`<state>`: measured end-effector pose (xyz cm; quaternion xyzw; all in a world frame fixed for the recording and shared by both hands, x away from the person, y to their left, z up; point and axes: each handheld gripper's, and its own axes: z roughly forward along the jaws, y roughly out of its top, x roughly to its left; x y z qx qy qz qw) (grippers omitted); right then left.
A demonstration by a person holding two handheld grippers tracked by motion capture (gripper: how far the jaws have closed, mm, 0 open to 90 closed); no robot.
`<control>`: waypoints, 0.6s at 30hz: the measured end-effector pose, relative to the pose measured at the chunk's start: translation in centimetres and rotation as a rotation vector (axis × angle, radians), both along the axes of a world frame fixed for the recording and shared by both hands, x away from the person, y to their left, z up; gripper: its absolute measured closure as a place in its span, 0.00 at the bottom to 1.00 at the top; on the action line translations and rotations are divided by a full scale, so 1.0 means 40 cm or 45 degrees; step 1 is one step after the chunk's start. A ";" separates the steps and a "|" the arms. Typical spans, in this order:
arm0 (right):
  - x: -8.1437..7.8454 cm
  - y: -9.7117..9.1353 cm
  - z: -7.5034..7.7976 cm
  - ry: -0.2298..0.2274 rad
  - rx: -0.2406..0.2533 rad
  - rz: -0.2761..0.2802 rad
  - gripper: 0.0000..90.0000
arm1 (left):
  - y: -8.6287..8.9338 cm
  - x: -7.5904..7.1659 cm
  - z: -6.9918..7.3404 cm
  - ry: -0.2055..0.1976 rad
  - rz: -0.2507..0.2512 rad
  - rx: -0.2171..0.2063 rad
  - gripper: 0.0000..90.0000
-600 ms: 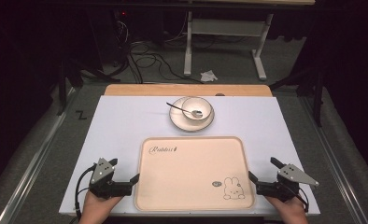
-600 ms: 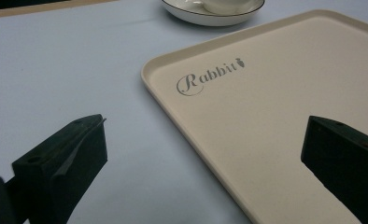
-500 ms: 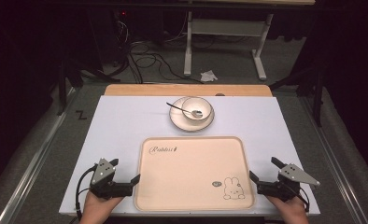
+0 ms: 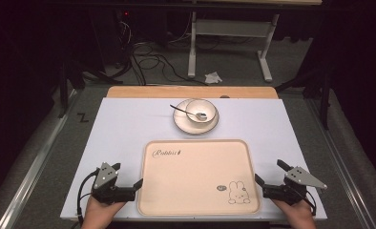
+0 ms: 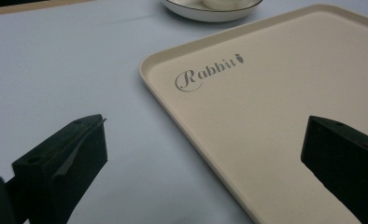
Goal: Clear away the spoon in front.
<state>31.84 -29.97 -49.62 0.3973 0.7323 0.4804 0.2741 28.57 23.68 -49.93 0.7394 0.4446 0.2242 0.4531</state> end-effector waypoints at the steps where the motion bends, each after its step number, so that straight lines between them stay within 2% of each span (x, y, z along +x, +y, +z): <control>1: 0.000 0.000 0.000 -0.001 0.001 0.003 0.01 | 0.000 0.000 0.000 0.000 0.000 0.000 0.01; 12: 0.000 -0.002 0.001 -0.004 0.000 -0.001 0.01 | 0.001 0.000 0.000 -0.006 -0.006 0.002 0.04; 18: -0.001 -0.001 0.002 -0.002 0.001 -0.001 0.01 | 0.002 -0.001 -0.001 -0.013 -0.011 -0.018 0.05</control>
